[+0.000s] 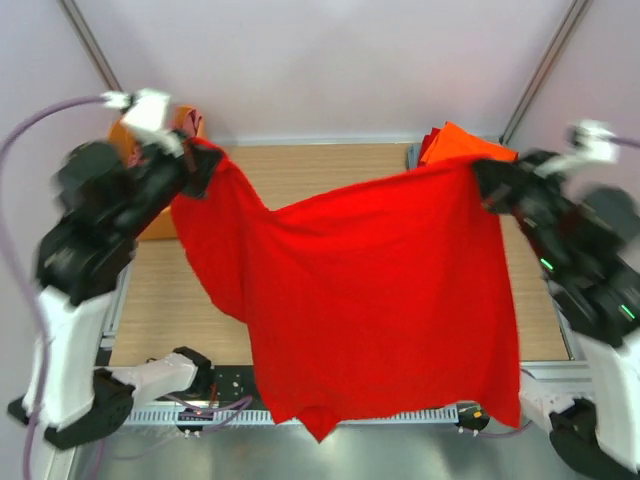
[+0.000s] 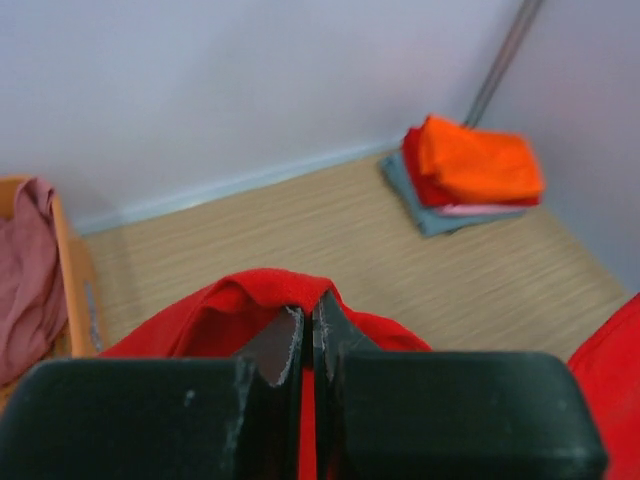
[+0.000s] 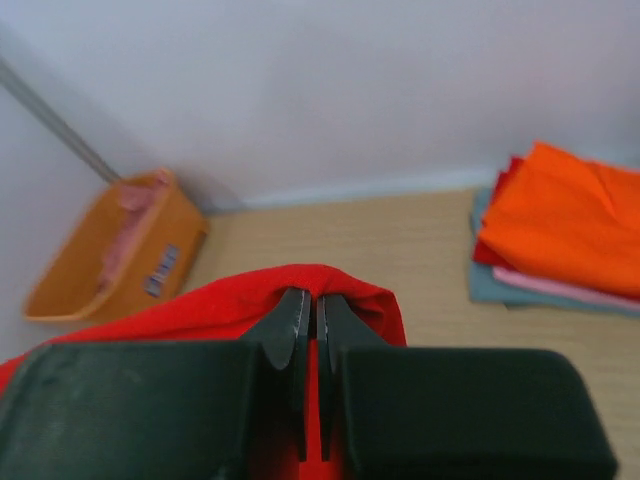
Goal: Fold and stack the t-shirts
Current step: Flatten the tshirt out
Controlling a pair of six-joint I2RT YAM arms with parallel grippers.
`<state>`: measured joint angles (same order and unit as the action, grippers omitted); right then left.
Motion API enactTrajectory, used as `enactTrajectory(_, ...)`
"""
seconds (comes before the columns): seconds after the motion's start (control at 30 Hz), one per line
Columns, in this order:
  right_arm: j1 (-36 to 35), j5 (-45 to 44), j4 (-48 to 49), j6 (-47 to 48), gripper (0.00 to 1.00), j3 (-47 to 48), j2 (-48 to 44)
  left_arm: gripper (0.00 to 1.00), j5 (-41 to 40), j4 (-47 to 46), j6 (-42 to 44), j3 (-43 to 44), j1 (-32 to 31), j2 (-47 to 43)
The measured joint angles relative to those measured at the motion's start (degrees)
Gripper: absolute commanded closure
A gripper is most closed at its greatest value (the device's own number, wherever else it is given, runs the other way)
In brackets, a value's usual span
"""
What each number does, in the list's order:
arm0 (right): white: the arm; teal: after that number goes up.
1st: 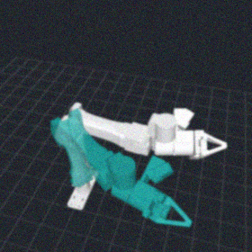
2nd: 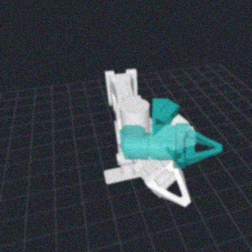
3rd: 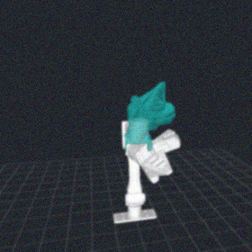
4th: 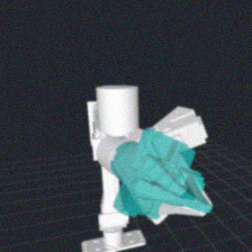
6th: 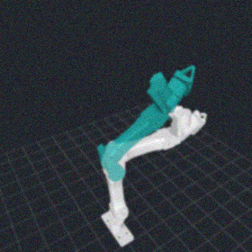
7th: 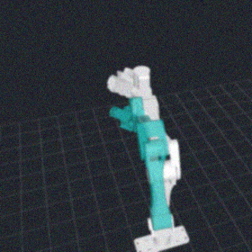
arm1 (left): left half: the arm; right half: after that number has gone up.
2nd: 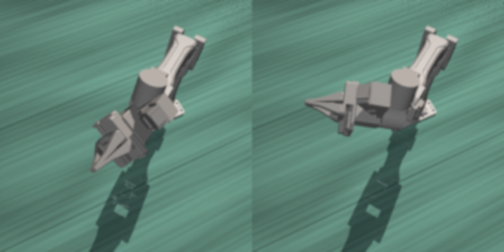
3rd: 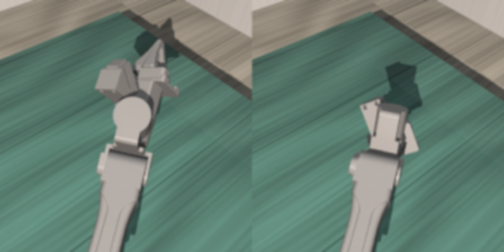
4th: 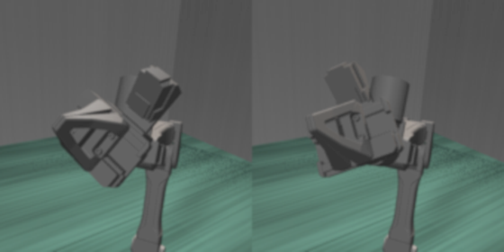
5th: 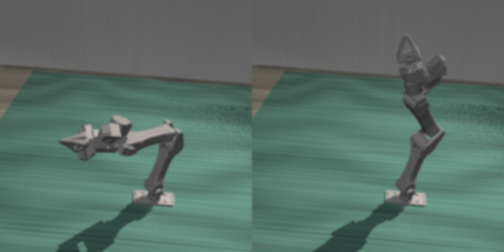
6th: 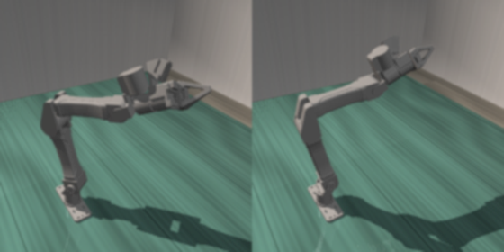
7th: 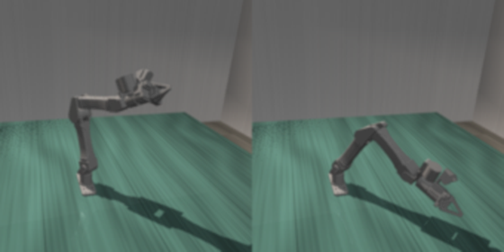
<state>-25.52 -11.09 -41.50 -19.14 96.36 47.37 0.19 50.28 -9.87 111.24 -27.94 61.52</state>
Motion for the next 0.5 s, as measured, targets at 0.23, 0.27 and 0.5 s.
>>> enactTrajectory(0.23,7.28,-10.73,4.02,-2.91,0.36,-9.25,34.77,0.43,-0.48,-10.88,2.58,-6.45,10.43,31.54)
enactTrajectory(0.27,9.55,-10.84,3.85,-3.89,0.27,-7.76,41.72,0.31,0.28,-10.27,1.25,-3.78,12.09,39.01)
enactTrajectory(0.5,15.67,-9.94,-0.92,-5.27,0.02,-4.74,61.75,0.0,-1.33,-5.46,-3.87,-1.25,11.74,58.62)
